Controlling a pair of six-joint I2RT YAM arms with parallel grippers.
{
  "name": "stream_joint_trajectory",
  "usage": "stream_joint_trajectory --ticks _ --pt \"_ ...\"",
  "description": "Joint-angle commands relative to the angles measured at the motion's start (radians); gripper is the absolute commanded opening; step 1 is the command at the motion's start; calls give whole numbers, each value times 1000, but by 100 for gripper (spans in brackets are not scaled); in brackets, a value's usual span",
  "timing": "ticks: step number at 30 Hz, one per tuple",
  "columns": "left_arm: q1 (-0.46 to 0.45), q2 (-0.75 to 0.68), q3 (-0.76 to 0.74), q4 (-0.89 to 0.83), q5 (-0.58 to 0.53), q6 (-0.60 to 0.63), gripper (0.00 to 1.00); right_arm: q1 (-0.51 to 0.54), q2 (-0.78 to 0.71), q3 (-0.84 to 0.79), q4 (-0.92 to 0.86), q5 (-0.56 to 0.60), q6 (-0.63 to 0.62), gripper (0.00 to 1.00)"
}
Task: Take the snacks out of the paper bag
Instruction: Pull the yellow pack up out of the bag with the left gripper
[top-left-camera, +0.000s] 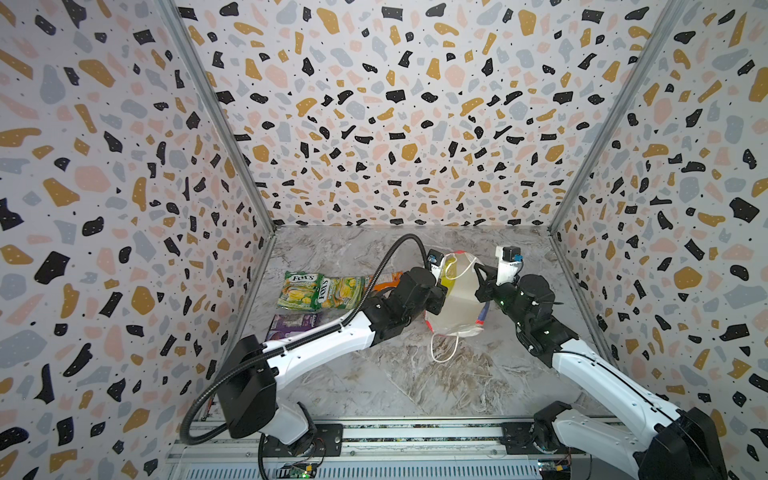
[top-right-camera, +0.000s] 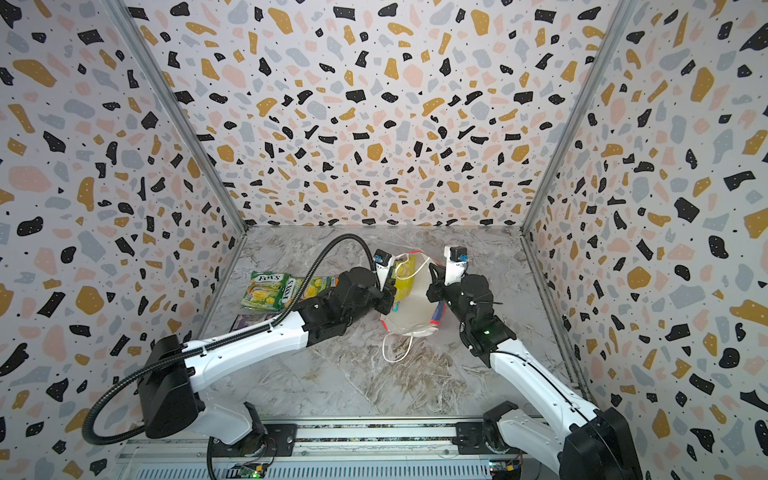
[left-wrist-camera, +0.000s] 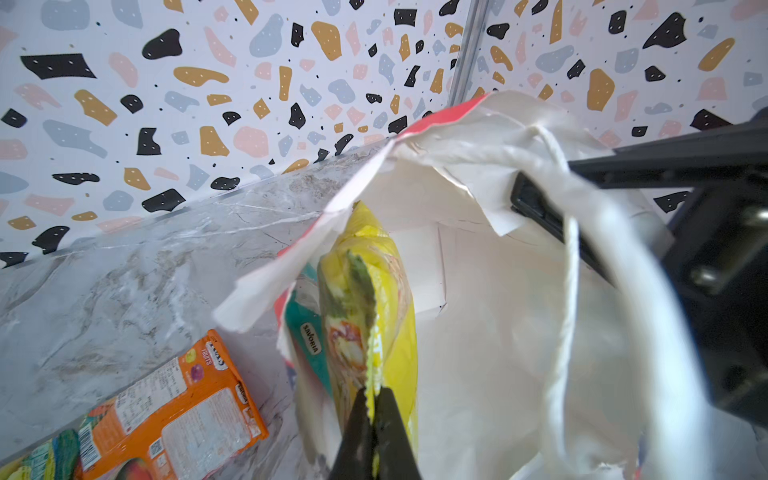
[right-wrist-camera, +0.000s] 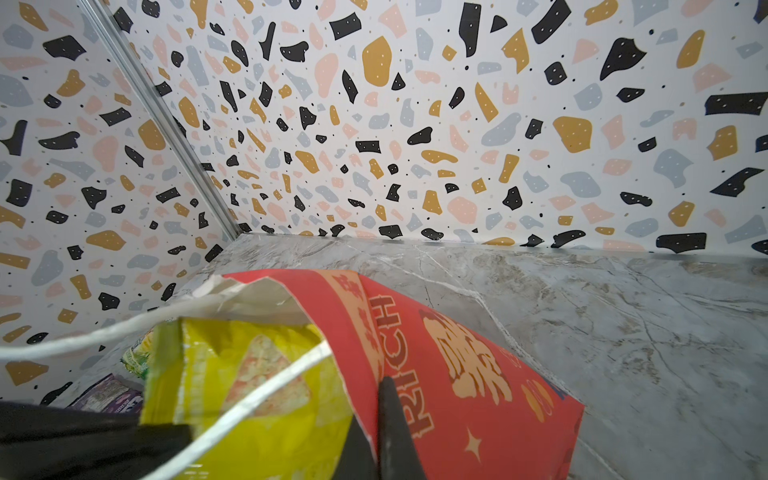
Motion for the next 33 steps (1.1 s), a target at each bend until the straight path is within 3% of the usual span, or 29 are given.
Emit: stream_joint_trajectory --ticks 1,14,22,28,33 --pt "7 -67 -24 -19 16 34 0 -5 -21 16 35 4 11 0" --pt "27 -333 -23 -180 -86 111 0 -5 -17 10 46 -4 19 0" --pt "112 -428 19 -439 -104 133 0 -6 -5 -4 66 -19 25 0" --pt "174 -431 91 -617 -173 109 0 -6 -3 1 59 -18 19 0" --pt "210 -325 137 -811 -245 47 0 -6 -6 2 55 -13 18 0"
